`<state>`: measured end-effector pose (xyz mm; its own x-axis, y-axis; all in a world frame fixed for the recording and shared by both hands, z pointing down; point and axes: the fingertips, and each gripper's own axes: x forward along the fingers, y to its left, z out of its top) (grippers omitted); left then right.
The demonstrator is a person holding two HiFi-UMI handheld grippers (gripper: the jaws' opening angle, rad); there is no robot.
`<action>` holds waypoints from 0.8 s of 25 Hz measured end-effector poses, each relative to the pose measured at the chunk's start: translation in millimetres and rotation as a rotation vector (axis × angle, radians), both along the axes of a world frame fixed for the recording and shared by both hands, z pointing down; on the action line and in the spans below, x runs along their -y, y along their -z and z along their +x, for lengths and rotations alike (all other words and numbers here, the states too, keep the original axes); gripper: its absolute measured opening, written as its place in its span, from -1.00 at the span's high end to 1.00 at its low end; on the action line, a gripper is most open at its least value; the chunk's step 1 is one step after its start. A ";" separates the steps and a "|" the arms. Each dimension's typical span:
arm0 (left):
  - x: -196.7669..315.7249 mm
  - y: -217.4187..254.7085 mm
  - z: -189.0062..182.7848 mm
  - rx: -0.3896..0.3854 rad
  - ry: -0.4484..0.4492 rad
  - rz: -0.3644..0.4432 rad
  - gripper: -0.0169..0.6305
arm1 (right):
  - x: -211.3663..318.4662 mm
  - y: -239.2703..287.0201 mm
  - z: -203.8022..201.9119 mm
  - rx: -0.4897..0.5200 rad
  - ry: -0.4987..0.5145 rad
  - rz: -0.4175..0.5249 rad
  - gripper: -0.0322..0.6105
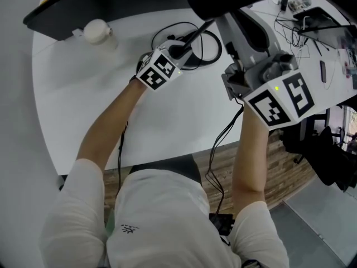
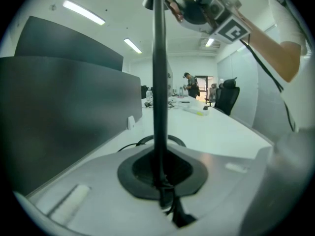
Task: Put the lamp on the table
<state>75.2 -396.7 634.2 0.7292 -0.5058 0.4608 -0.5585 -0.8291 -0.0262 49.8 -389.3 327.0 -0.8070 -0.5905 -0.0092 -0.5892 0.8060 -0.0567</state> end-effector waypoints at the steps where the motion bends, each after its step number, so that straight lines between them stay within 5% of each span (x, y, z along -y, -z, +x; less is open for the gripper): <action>1: 0.6 -1.2 -0.4 -0.001 0.004 -0.004 0.96 | 1.0 0.3 -0.4 0.001 -0.001 -0.001 0.79; 20: -0.6 -0.4 1.8 0.012 0.016 -0.005 0.95 | 5.2 -2.2 -1.8 0.000 0.009 -0.019 0.79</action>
